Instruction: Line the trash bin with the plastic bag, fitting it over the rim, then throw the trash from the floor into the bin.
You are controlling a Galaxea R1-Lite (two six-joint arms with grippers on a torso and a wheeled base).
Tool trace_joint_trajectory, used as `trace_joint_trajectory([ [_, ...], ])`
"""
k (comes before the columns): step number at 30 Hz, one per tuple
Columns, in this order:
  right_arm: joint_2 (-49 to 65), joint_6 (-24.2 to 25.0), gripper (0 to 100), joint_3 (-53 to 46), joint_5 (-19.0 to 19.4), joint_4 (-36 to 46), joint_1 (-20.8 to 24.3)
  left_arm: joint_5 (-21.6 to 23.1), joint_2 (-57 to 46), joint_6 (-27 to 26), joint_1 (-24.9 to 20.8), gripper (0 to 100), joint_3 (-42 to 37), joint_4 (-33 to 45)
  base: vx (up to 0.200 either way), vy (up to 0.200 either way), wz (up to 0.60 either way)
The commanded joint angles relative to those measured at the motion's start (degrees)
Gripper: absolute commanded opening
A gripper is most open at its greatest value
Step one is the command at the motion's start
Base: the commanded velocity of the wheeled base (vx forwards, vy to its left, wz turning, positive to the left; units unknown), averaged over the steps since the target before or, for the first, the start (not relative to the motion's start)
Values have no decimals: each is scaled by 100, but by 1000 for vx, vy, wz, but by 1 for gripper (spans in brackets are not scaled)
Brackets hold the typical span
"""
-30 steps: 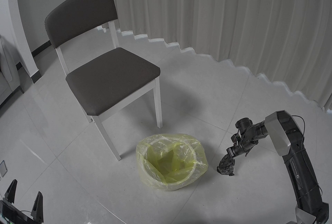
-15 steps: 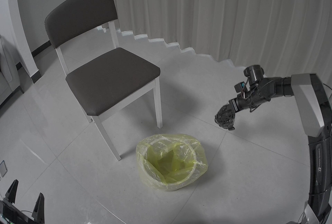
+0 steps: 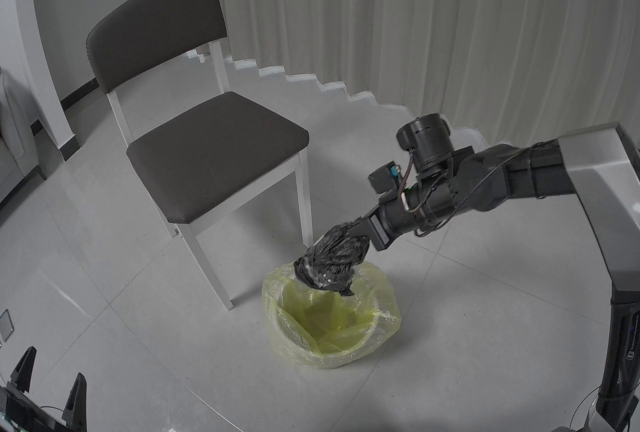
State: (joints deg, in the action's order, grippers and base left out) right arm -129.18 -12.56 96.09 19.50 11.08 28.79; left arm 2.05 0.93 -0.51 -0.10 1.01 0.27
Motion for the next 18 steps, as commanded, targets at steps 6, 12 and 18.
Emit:
trace_joint_trajectory([
  [6,-538,52,0,-257,18,-176,311,-3,-84,-2,1,100,-84,0,0,0,0],
  [12,-819,52,0,-213,27,-300,267,-11,-75,7,1,100,-84,0,0,0,0],
  [18,-1091,52,0,-169,27,-405,258,-11,-75,7,10,100,-84,0,0,0,0],
])
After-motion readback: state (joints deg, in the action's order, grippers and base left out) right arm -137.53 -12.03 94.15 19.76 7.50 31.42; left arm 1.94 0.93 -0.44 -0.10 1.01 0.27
